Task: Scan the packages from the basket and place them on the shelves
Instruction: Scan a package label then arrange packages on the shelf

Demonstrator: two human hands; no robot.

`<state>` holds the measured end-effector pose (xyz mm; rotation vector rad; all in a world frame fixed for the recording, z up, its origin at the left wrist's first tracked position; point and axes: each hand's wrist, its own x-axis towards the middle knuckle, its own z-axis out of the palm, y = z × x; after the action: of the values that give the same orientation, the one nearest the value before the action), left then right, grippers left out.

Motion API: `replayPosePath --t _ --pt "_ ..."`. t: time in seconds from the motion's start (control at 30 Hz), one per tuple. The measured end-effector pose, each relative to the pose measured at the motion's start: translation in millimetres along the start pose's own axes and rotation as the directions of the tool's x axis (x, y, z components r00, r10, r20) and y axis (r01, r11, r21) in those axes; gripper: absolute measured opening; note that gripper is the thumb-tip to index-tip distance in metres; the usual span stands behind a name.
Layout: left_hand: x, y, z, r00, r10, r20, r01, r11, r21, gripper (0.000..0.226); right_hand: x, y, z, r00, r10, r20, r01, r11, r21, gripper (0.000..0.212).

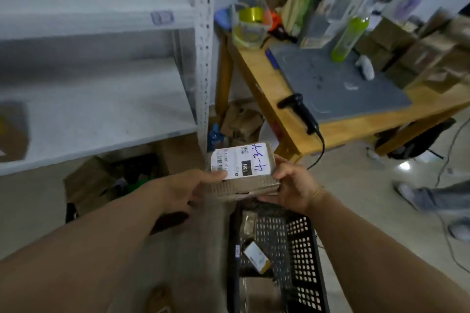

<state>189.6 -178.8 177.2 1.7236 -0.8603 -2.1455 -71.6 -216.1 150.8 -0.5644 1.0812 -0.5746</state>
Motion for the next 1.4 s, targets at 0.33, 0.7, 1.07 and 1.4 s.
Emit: replayPosePath --t 0.33,0.7,1.07,1.4 --pt "-92.3 50.7 -97.3 0.956 0.234 -0.179 -0.228 0.972 0.054 0.081 2.4 -73.7 139.3 1.000 0.002 0.019 0.008 0.859 -0.512 0.093" --pt "-120.7 55.9 -169.5 0.974 0.225 -0.029 -0.205 0.931 0.302 0.090 32.0 -82.8 249.8 0.954 0.084 0.287 0.085 0.844 -0.529 0.050" --pt "-104.3 109.9 -153.9 0.956 0.293 0.005 -0.286 0.929 0.235 0.053 40.9 -122.1 211.2 0.989 0.068 0.133 -0.020 0.944 -0.331 0.036" --pt "-26.0 189.7 -85.2 0.941 0.293 -0.167 -0.234 0.924 0.302 0.051 78.4 -176.2 115.4 0.999 0.046 -0.028 -0.051 0.971 -0.232 0.036"
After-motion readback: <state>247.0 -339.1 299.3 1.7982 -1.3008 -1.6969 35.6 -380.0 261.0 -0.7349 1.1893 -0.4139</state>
